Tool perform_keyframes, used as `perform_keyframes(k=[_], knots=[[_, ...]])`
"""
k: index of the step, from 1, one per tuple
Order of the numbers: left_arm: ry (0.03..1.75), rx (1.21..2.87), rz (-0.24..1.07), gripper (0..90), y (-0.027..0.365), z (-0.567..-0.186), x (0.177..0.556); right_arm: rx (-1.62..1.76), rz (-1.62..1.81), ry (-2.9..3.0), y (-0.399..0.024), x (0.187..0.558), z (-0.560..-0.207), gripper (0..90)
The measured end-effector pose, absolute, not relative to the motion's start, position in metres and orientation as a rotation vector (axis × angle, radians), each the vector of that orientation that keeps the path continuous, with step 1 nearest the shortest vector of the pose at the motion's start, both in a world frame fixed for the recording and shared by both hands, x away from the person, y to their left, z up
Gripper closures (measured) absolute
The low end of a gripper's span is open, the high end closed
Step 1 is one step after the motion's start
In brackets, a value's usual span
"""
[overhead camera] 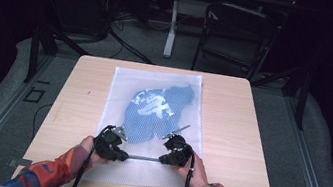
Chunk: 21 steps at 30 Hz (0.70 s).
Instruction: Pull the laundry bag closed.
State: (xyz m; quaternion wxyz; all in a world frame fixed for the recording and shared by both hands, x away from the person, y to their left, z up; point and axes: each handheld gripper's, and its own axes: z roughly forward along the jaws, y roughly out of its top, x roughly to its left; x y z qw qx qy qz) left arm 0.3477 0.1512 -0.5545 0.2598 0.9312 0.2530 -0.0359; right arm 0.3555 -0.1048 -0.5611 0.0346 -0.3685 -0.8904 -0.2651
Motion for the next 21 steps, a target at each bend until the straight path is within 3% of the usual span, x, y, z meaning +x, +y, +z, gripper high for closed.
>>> perform_keyframes(k=[21], knots=[[0.698, 2.529, -0.111, 86.5, 0.1542, -0.5551, 0.3477, -1.132, -0.812, -2.742, -0.1070, 0.3563, -0.5614, 90.0]])
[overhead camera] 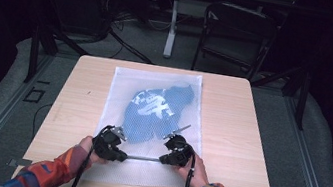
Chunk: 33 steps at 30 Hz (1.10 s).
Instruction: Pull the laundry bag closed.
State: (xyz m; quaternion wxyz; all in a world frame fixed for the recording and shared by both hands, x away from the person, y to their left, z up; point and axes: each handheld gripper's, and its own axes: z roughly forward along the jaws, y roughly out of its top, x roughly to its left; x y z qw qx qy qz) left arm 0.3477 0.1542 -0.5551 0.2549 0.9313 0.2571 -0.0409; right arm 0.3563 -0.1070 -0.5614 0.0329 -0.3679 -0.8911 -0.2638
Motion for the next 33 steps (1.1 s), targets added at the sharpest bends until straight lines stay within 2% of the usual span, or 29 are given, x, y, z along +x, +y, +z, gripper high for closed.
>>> perform_keyframes(k=[12, 18, 19, 20, 23, 33], knots=[[0.703, 2.536, -0.109, 85.9, 0.1530, -0.5562, 0.3470, -1.148, -0.821, -2.725, -0.1073, 0.3559, -0.5619, 90.0], [0.717, 2.526, -0.128, 79.6, 0.1507, -0.5584, 0.3453, -1.138, -0.806, -2.748, -0.1073, 0.3563, -0.5617, 90.0], [0.721, 2.524, -0.121, 79.7, 0.1505, -0.5586, 0.3449, -1.153, -0.830, -2.716, -0.1063, 0.3555, -0.5619, 90.0], [0.713, 2.534, -0.093, 84.3, 0.1504, -0.5586, 0.3444, -1.155, -0.827, -2.718, -0.1064, 0.3553, -0.5618, 90.0], [0.716, 2.544, -0.078, 86.0, 0.1498, -0.5578, 0.3429, -1.140, -0.805, -2.751, -0.1071, 0.3559, -0.5615, 90.0], [0.705, 2.551, -0.079, 86.5, 0.1525, -0.5563, 0.3433, -1.151, -0.817, -2.740, -0.1070, 0.3552, -0.5618, 90.0]])
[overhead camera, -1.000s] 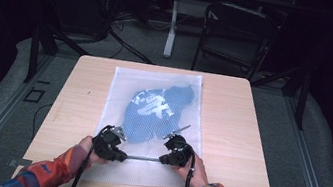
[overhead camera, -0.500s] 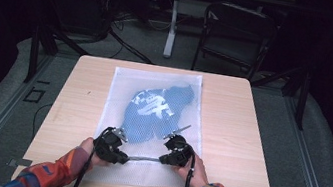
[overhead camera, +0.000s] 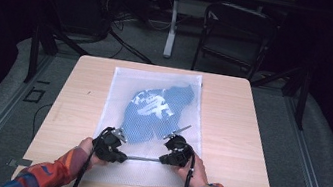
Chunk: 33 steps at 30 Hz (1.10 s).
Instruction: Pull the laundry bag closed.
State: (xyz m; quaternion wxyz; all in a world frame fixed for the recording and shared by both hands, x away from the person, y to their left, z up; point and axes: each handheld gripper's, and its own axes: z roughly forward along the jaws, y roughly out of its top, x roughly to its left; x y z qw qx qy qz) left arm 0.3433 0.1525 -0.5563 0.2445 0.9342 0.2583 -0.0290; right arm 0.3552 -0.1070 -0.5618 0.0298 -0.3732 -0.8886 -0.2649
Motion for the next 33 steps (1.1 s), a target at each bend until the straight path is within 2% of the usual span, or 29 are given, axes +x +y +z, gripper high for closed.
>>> perform_keyframes(k=[12, 13, 20, 22, 25, 33], knots=[[0.723, 2.556, -0.083, 85.3, 0.152, -0.555, 0.341, -1.152, -0.822, -2.736, -0.108, 0.355, -0.562, 90.0], [0.729, 2.556, -0.113, 82.2, 0.155, -0.556, 0.339, -1.158, -0.831, -2.725, -0.108, 0.355, -0.562, 90.0], [0.732, 2.556, -0.106, 78.0, 0.152, -0.557, 0.336, -1.160, -0.820, -2.725, -0.107, 0.355, -0.562, 90.0], [0.732, 2.565, -0.091, 79.0, 0.148, -0.556, 0.336, -1.160, -0.819, -2.727, -0.107, 0.355, -0.562, 90.0], [0.756, 2.570, -0.061, 85.4, 0.145, -0.556, 0.336, -1.158, -0.823, -2.732, -0.108, 0.355, -0.562, 90.0], [0.778, 2.580, -0.031, 86.5, 0.153, -0.554, 0.337, -1.160, -0.824, -2.724, -0.108, 0.355, -0.562, 90.0]])
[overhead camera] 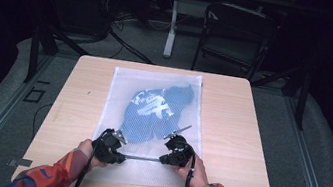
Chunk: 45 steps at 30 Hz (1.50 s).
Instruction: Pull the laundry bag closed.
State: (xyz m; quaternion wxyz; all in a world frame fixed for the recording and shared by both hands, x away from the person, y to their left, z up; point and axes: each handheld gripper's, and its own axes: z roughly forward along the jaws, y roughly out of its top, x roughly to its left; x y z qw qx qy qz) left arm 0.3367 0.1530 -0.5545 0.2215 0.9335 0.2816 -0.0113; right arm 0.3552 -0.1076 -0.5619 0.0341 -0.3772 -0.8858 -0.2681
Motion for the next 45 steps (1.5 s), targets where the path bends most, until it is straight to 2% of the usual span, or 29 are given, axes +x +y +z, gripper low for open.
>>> perform_keyframes(k=[45], knots=[[0.873, 2.530, -0.050, 86.3, 0.201, -0.546, 0.336, -1.151, -0.823, -2.731, -0.108, 0.356, -0.562, 90.0]])
